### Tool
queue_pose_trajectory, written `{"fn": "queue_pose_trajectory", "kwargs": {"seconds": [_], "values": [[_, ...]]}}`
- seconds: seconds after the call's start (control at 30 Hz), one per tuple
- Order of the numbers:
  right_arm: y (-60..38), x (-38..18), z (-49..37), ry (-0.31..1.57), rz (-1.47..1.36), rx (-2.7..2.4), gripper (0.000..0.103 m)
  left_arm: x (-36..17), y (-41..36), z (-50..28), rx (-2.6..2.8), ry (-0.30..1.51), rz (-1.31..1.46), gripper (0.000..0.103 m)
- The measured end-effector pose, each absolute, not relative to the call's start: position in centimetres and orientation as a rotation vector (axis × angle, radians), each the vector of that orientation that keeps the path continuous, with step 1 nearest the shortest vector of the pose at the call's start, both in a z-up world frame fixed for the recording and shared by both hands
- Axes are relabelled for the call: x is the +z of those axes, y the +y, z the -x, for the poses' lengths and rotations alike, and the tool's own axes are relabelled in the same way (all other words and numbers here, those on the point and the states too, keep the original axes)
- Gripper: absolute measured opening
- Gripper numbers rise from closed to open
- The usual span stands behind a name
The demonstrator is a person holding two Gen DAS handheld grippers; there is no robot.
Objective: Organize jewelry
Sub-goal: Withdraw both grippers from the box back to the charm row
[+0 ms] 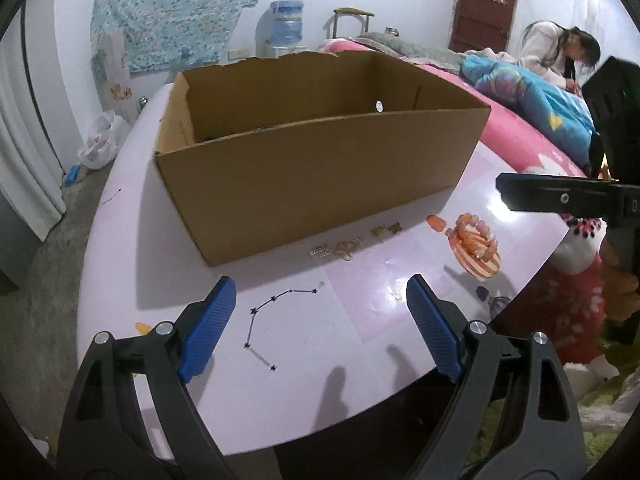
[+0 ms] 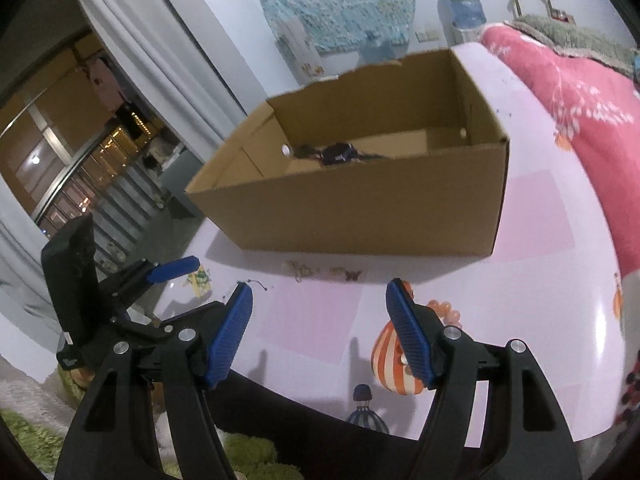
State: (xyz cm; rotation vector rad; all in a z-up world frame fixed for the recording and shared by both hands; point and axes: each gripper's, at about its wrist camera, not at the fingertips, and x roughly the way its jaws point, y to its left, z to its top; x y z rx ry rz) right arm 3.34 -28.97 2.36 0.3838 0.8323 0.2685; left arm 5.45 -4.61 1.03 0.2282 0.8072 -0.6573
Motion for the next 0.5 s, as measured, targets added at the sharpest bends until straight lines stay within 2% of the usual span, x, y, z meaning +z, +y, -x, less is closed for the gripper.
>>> {"fn": "queue_pose_trajectory", "kwargs": {"seconds": [0.07, 0.23, 0.37, 0.43, 0.5], "values": [[-28.7, 1.9, -3.7, 0.842, -0.377, 0.26, 0.067, 0.5, -5.2, -5.6, -0.66, 0.795, -0.249, 0.082], [-27.9, 0.7, -4.9, 0.872, -0.364, 0.255, 0.058, -0.5, -6.4, -6.2, -0.687, 0.785, -0.283, 0.072], [-27.4, 0.2, -5.6, 0.892, -0.359, 0.26, 0.049, -1.3, -7.1, -6.9, -0.686, 0.776, -0.324, 0.057], [-27.1, 0.0, -6.0, 0.897, -0.35, 0.26, 0.047, -1.7, -7.3, -7.6, -0.671, 0.784, -0.342, 0.05], [-27.0, -0.2, -6.3, 0.901, -0.347, 0.26, 0.047, -2.0, -7.4, -8.3, -0.669, 0.797, -0.347, 0.037]]}}
